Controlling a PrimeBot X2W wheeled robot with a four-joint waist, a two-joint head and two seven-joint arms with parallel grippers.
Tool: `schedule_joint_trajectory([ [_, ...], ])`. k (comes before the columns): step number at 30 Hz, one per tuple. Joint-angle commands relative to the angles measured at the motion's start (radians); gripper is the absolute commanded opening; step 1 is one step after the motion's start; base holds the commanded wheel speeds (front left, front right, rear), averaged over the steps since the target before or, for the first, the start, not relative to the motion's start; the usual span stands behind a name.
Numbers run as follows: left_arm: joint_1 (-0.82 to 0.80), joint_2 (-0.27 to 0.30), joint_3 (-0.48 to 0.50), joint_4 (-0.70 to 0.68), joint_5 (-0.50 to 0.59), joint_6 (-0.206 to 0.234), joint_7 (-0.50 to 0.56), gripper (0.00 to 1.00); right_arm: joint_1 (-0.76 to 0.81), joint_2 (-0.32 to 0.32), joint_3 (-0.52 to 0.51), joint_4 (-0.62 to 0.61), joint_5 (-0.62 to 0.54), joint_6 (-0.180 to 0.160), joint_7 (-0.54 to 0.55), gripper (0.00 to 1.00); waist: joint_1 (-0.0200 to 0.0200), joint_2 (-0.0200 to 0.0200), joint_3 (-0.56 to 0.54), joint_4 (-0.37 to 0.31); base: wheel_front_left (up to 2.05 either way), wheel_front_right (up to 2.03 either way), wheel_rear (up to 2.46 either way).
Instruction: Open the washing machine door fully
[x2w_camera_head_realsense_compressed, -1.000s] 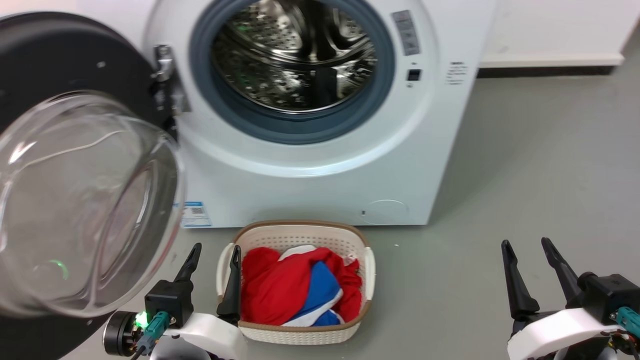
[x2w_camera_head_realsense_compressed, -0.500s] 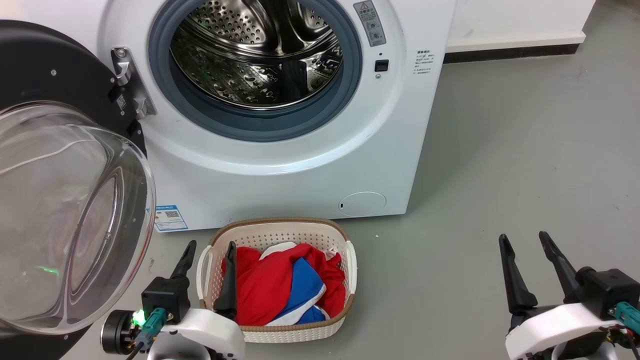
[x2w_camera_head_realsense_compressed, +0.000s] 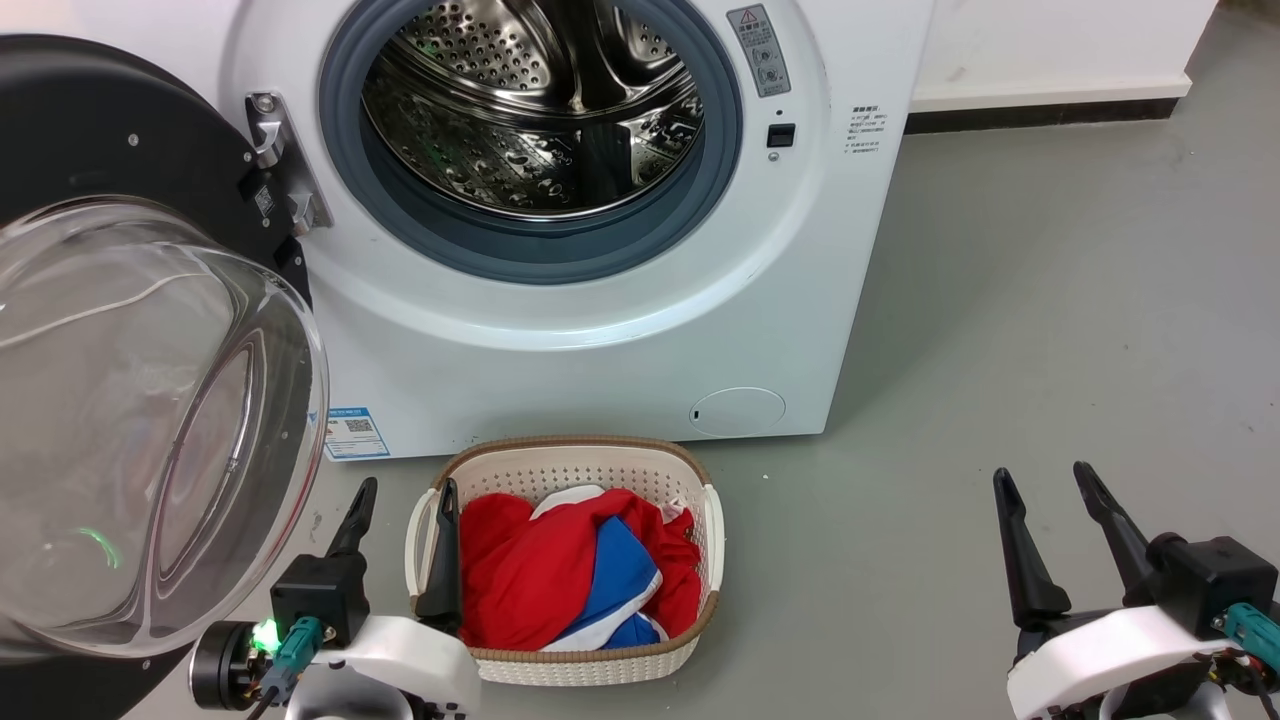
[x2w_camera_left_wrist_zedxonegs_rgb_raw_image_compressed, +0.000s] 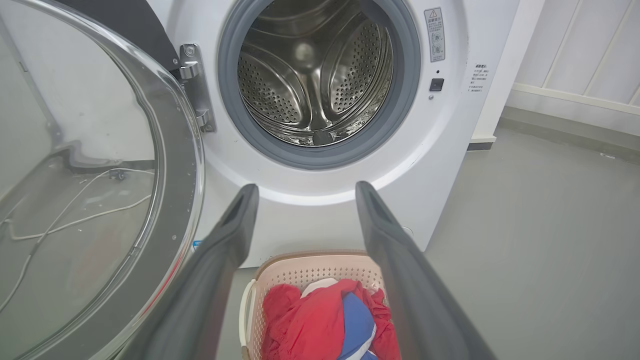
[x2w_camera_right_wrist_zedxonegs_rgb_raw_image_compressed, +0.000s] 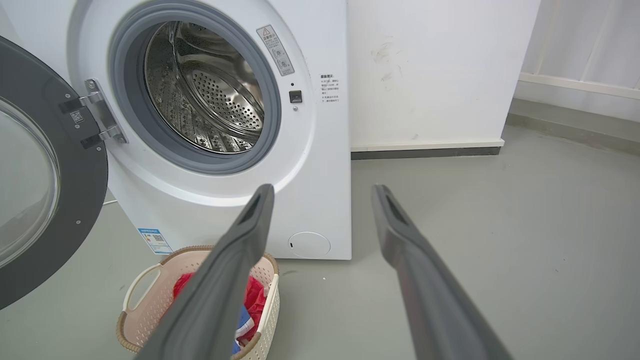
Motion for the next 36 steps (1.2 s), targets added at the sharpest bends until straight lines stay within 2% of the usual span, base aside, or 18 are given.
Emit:
schedule_joint_trajectory([
  [1,-0.010,0.005,0.000,-0.003,-0.003,0.006,-0.004,1.00,0.001,-0.001,0.001,-0.003,-0.001,0.000,-0.002,1.00,0.0000,0.0000,0.000,0.000,0.00,0.00,0.00],
  [7,-0.011,0.004,-0.002,-0.004,-0.008,0.009,-0.008,1.00,0.004,0.000,-0.004,-0.003,-0.002,0.000,-0.001,1.00,0.0000,0.0000,-0.004,0.001,0.00,0.00,0.00],
  [8,-0.001,0.001,-0.002,-0.003,-0.007,0.004,-0.002,0.00,0.003,0.000,-0.003,0.000,0.001,0.000,0.000,0.00,0.0000,0.0000,-0.003,0.001,0.00,0.00,0.00],
  [10,0.010,-0.006,-0.003,0.013,-0.010,0.002,0.000,0.00,0.012,0.002,-0.001,0.017,0.004,0.000,0.001,0.00,0.0000,0.0000,-0.004,0.001,0.00,0.00,0.00],
  [25,-0.004,-0.033,0.065,0.034,-0.278,-0.057,0.055,0.00,-0.022,-0.002,-0.012,0.068,0.306,0.000,0.026,0.00,0.0000,0.0000,-0.004,0.010,0.00,0.00,0.00],
  [36,-0.014,-0.049,0.105,0.049,-0.430,-0.093,0.086,0.00,-0.042,-0.004,-0.019,0.097,0.476,0.000,0.041,0.00,0.0000,0.0000,-0.004,0.015,0.00,0.00,0.00],
])
